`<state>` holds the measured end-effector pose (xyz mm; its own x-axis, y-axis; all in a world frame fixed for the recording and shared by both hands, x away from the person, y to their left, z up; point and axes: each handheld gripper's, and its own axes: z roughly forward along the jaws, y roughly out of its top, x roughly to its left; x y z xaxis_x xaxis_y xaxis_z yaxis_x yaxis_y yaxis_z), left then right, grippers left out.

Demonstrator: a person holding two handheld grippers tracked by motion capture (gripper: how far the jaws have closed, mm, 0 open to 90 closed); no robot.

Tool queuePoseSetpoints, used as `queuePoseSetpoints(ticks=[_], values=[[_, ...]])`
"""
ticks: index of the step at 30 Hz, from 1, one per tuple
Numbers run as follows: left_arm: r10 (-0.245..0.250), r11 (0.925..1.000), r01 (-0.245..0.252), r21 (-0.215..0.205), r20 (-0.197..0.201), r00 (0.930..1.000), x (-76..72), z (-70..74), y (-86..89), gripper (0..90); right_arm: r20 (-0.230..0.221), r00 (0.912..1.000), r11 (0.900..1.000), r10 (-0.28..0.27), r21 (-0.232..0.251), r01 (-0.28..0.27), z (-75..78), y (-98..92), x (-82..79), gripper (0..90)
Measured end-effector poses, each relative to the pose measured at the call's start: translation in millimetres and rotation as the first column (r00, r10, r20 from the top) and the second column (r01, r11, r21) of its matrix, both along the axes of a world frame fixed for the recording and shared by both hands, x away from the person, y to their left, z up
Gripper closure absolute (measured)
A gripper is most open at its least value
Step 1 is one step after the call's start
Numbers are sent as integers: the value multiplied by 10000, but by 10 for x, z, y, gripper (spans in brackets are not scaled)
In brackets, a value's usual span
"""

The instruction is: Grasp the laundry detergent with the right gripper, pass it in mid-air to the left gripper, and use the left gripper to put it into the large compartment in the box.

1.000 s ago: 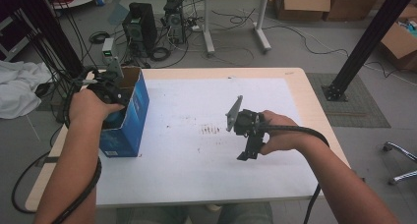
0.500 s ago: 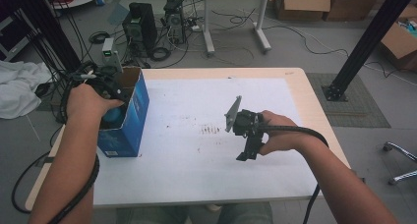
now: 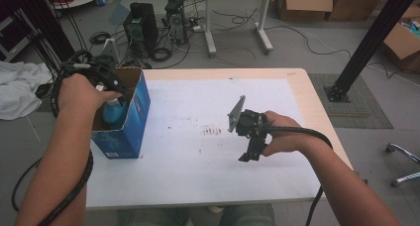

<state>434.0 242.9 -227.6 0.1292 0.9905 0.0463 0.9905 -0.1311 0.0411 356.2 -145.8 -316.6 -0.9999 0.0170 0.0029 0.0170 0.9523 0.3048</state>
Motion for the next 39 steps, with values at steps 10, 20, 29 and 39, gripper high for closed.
queuePoseSetpoints(ticks=[10, 20, 29, 39], values=[[-327, 9994, 324, 100, 224, 9992, -18, 277, -25, 164, 12, 10000, 10000, 45, -69, -45, 1, 20, -12, 0], [-736, 9973, 733, 88, 479, 9961, -53, 485, -81, 124, -6, 10000, 10000, 11, -19, -11, -6, 8, -22, 0], [-1237, 9923, 1240, -17, 540, 9909, -58, 579, -193, 71, 13, 10000, 10000, -21, -8, 21, 7, 4, -23, 0], [-2227, 9742, 2243, -253, 552, 9733, -51, 641, -400, 4, -10, 9999, 9999, -147, -17, 147, 20, -38, -23, 0]])
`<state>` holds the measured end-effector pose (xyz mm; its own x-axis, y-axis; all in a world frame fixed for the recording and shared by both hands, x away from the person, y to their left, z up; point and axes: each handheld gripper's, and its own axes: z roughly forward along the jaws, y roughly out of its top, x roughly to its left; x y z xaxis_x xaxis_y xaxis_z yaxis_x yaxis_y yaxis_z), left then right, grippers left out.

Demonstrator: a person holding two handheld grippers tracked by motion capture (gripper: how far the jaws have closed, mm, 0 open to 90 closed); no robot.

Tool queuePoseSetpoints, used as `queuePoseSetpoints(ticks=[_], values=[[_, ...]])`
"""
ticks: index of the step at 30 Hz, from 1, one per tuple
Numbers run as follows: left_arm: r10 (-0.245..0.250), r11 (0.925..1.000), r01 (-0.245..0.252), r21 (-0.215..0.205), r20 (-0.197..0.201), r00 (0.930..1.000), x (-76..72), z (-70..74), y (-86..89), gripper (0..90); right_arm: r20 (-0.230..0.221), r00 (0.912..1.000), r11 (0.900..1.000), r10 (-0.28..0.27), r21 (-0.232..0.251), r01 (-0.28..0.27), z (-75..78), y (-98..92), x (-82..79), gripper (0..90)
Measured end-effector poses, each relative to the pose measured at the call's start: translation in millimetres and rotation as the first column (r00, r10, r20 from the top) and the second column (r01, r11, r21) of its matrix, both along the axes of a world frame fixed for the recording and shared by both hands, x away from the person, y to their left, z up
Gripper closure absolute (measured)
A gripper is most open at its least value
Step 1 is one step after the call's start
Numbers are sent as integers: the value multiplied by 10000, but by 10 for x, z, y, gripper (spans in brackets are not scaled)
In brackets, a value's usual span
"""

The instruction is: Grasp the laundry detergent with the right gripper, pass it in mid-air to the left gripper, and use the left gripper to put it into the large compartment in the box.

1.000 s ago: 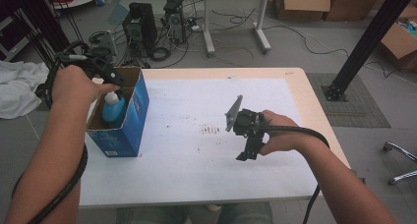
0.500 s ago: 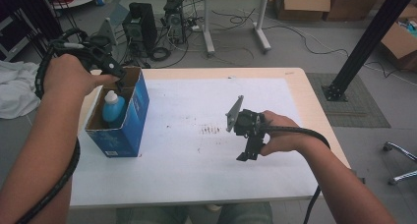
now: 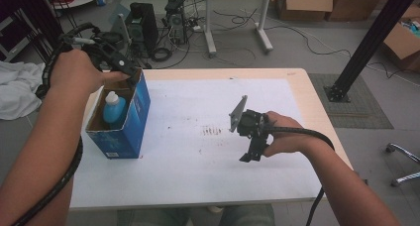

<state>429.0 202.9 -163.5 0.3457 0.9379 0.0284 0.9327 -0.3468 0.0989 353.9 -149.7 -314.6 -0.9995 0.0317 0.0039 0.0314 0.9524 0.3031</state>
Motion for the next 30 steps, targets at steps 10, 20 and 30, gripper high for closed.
queuePoseSetpoints(ticks=[10, 20, 30], values=[[-2855, 9572, 2836, -574, -284, 9580, -83, 62, -406, 1, -21, 10000, 9998, -95, -159, 95, 49, -47, 1, 0], [-6132, 7899, 6059, -948, -1155, 7814, -344, -58, -989, 1, -51, 9996, 9983, -271, -510, 268, 116, -90, 8, 0], [-7976, 5991, 7942, -1019, -1628, 5808, -512, -238, -1353, 1, -68, 9994, 9979, -326, -563, 321, 130, -108, 13, 0]])
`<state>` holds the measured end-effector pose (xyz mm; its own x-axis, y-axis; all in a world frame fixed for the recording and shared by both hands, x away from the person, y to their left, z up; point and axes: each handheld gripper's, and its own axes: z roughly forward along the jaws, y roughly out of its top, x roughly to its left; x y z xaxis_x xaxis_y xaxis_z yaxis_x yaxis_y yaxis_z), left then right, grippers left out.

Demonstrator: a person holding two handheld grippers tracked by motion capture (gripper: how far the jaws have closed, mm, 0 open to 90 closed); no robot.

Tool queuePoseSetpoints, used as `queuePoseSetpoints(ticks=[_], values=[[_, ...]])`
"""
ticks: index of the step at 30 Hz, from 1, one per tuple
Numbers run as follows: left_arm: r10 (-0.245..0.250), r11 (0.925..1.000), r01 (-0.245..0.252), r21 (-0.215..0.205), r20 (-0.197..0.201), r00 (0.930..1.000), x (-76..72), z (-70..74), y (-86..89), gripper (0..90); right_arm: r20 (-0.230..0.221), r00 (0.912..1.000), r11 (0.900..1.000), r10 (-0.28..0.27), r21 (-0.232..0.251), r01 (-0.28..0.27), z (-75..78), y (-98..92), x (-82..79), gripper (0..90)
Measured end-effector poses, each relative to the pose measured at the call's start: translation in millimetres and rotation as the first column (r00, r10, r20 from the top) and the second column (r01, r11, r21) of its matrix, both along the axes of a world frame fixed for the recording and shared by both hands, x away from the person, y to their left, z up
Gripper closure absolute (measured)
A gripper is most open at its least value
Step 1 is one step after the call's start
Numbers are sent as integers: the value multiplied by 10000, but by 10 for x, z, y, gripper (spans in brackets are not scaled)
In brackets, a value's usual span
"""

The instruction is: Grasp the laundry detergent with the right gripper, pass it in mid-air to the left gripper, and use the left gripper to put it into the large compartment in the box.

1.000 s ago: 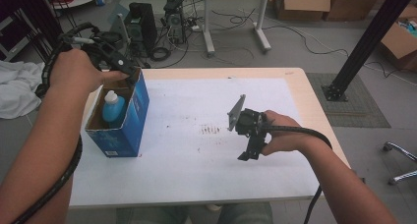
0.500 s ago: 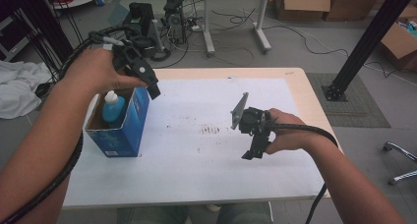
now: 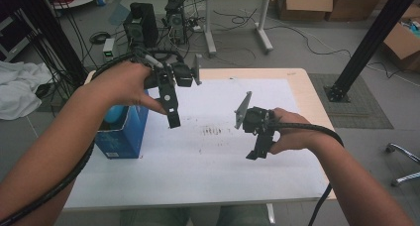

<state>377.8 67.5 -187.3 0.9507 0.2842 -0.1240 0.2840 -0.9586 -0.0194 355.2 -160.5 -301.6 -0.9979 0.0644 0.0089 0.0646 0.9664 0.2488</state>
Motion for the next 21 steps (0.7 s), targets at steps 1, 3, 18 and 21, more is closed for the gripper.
queuePoseSetpoints(ticks=[1, 3, 18, 21], values=[[-244, 9997, 244, 16, -42, 9997, -8, -14, -14, 1, -15, 10000, 10000, -2, 10, 2, 2, -2, 5, 0], [-686, 9976, 685, -135, -95, 9976, -29, -45, -24, 1, 21, 10000, 10000, 50, 8, -50, 12, -7, 23, 0], [-1798, 9835, 1790, -276, -289, 9833, -109, -181, 4, 1, 18, 10000, 9999, 77, -95, -77, 11, 6, 59, 0], [-1855, 9824, 1847, -260, -313, 9821, -115, -174, -1, 1, 23, 10000, 9999, 42, -103, -41, 15, 4, 61, 0]])
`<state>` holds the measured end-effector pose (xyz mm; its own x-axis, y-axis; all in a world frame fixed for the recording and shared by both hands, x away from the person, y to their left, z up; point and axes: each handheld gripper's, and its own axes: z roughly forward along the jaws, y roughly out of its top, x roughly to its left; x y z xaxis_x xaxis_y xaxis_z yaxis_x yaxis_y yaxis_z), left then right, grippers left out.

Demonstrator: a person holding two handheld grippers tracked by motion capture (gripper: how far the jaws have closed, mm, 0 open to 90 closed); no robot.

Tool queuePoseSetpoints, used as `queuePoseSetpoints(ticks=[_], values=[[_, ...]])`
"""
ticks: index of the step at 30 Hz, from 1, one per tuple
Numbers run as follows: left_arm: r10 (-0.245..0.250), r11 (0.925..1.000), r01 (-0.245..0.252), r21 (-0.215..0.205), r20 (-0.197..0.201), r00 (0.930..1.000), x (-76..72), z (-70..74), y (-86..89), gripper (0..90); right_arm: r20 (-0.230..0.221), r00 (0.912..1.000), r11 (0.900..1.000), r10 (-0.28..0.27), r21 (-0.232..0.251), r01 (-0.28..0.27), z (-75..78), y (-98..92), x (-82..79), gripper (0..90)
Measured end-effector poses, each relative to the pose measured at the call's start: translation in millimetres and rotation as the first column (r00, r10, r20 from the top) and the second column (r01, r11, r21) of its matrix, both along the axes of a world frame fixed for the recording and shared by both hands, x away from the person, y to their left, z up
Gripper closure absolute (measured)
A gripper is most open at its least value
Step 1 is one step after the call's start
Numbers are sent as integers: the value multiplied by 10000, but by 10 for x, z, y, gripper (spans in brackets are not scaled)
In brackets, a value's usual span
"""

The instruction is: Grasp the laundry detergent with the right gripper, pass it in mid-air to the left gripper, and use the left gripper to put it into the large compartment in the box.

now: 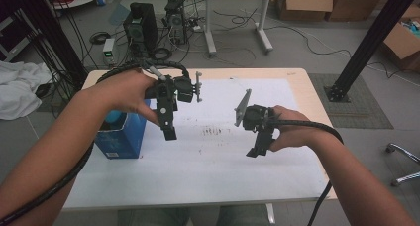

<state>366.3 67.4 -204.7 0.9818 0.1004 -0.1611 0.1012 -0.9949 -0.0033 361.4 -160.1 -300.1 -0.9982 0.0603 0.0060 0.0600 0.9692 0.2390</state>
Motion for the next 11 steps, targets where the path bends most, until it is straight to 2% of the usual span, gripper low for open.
queuePoseSetpoints(ticks=[4, 11], values=[[-76, 9999, 76, -72, 27, 10000, -9, -10, -11, 1, 3, 10000, 10000, 5, -20, -5, 0, 4, 5, 0], [-84, 9998, 81, 164, 169, 9998, -6, -31, -35, 1, 31, 10000, 10000, -6, 57, 6, -7, 4, 5, 0]])
